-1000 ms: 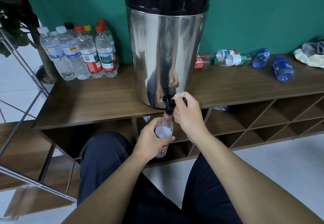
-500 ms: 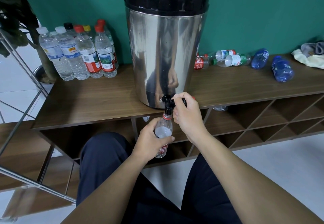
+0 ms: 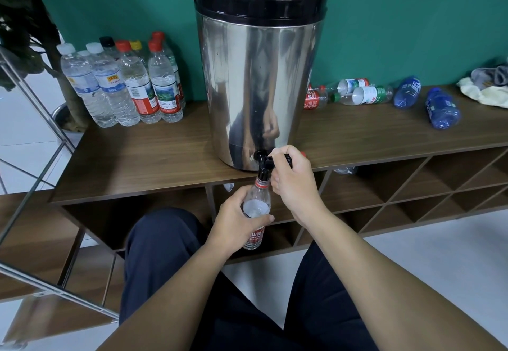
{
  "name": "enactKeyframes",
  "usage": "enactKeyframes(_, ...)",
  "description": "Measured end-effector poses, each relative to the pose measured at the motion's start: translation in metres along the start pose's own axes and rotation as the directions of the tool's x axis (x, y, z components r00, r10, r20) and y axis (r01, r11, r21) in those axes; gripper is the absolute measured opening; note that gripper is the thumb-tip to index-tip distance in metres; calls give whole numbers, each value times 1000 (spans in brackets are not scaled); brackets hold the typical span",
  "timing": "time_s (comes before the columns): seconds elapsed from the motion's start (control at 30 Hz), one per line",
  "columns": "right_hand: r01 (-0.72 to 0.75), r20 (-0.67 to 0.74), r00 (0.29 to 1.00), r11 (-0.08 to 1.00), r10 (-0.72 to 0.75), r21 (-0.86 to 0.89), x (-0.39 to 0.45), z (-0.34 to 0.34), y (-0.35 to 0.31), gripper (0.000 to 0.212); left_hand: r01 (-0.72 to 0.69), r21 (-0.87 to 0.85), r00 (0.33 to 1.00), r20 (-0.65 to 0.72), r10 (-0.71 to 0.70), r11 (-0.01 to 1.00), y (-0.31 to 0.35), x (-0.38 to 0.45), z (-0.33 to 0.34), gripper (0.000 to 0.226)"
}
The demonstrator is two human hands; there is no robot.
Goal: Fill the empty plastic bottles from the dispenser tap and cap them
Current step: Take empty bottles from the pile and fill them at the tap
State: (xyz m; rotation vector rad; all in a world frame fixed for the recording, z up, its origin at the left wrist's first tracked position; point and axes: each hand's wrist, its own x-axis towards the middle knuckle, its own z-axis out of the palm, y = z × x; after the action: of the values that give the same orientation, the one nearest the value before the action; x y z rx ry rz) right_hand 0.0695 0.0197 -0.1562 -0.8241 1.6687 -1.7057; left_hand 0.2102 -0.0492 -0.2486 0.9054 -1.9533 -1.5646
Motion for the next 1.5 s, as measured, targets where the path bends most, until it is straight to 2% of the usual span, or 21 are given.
enactKeyframes(1.5,-8,-1,1000,1000,9,21,-1,1,-1,22,-56,4,997,-46,56,998,2,-1,0,63)
